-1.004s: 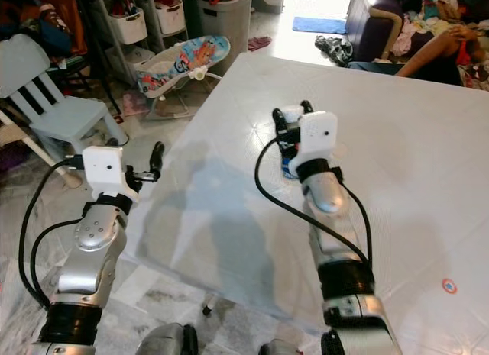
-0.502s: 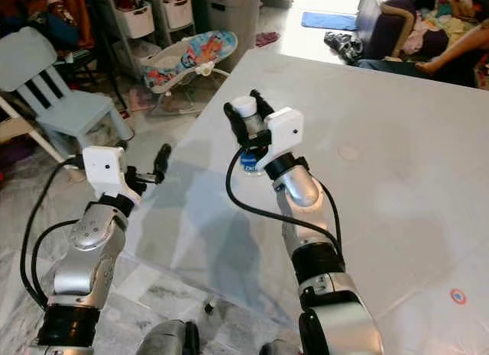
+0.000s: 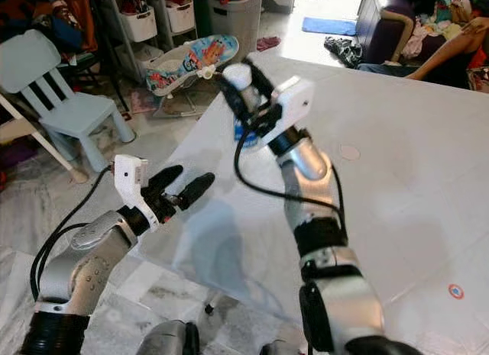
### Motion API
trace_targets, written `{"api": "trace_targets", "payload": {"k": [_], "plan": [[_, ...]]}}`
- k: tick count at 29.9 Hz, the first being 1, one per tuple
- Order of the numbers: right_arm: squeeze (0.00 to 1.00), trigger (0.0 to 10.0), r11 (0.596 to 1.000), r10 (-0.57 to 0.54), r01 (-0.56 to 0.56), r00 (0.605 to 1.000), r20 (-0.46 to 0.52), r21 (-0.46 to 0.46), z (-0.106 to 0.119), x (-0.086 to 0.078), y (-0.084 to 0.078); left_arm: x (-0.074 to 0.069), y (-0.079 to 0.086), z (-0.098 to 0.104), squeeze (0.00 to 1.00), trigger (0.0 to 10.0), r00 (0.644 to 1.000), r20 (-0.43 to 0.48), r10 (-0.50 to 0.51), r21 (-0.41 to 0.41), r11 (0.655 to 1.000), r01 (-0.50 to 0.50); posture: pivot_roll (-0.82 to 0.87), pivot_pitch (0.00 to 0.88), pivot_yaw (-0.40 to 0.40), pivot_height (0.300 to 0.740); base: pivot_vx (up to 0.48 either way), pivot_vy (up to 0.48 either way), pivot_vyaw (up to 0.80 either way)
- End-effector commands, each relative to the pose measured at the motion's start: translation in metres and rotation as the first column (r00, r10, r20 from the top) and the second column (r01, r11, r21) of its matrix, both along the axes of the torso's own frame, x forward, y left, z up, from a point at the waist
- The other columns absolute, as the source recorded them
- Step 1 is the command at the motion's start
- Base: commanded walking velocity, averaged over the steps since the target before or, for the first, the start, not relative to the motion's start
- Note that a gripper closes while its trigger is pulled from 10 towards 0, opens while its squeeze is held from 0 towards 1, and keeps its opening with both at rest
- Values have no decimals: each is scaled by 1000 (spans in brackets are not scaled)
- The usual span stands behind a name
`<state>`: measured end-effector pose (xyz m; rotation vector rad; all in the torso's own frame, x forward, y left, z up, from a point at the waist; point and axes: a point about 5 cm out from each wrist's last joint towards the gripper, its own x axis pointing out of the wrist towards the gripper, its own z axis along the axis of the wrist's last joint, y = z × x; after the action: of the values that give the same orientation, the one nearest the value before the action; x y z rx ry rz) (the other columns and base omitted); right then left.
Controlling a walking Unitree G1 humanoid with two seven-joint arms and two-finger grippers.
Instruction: Restocking fridge
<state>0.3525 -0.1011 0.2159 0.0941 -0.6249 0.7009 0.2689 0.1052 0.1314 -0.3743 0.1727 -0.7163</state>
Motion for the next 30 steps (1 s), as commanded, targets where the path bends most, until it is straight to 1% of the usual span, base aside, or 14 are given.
{"api": "trace_targets", "payload": {"k": [1, 5, 7, 10, 11, 13, 16, 19, 23, 24, 25, 26, 27, 30], "plan": [[0, 10000, 1000, 21, -22, 1000, 20, 11, 3, -1, 4, -3, -7, 7, 0, 10000, 999, 12, -53, -28, 998, 53, 79, 0, 26, 740, 0, 0, 0], [0, 10000, 998, 41, -41, 999, -5, 41, -3, -3, 12, -5, -21, 9, 0, 10000, 993, 25, -116, -24, 993, 116, 77, 0, 24, 740, 0, 0, 0], [0, 10000, 997, 43, -41, 999, -19, 72, -3, -2, 15, 0, -23, 11, 0, 10000, 993, 53, -103, -2, 995, 104, 74, 0, 23, 740, 0, 0, 0], [0, 10000, 991, 43, -38, 998, -38, 127, -2, -1, 18, 11, -26, 15, 0, 10000, 994, 107, -27, 30, 999, 24, 72, 0, 22, 740, 0, 0, 0], [0, 10000, 991, 43, -38, 998, -37, 125, -2, -2, 18, 12, -27, 16, 1000, 10000, 993, 117, -20, 38, 999, 16, 72, 0, 22, 740, 0, 0, 0], [0, 10000, 992, 42, -38, 999, -34, 121, -2, -2, 19, 14, -27, 16, 1000, 10000, 992, 130, -3, 41, 999, -2, 67, 0, 23, 740, 0, 0, 0], [0, 10000, 992, 39, -35, 999, -31, 124, -1, -2, 18, 23, -21, 16, 1000, 10000, 977, 192, 93, 69, 992, -108, 63, 0, 25, 740, 0, 0, 0], [0, 10000, 989, 35, -30, 999, -34, 142, 2, -1, 16, 25, -21, 14, 1000, 10000, 972, 210, 104, 83, 989, -123, 57, 0, 22, 740, 0, 0, 0], [0, 10000, 983, 44, -35, 998, -46, 179, 5, 1, 16, 25, -28, 12, 1000, 10000, 969, 233, 85, 100, 989, -111, 56, 0, 17, 740, 0, 0, 0], [0, 10000, 979, 49, -37, 997, -55, 201, 7, 3, 16, 25, -31, 11, 878, 10000, 967, 240, 87, 106, 988, -116, 55, 0, 16, 740, 0, 0, 0], [0, 10000, 977, 51, -38, 997, -58, 209, 7, 3, 17, 26, -33, 10, 412, 10000, 966, 245, 86, 107, 988, -115, 54, 0, 16, 740, 0, 0, 0], [0, 10000, 975, 55, -40, 997, -61, 218, 8, 3, 17, 26, -34, 10, 412, 10000, 964, 249, 91, 110, 986, -122, 51, 0, 15, 740, 0, 0, 0], [0, 10000, 970, 66, -49, 996, -64, 236, 10, 3, 20, 27, -37, 9, 0, 10000, 964, 248, 100, 107, 986, -130, 51, 0, 15, 740, 0, 0, 0], [0, 10000, 965, 85, -65, 994, -68, 255, 11, 3, 23, 29, -41, 8, 0, 10000, 964, 247, 101, 102, 986, -129, 46, 0, 13, 740, 0, 0, 0]]}}
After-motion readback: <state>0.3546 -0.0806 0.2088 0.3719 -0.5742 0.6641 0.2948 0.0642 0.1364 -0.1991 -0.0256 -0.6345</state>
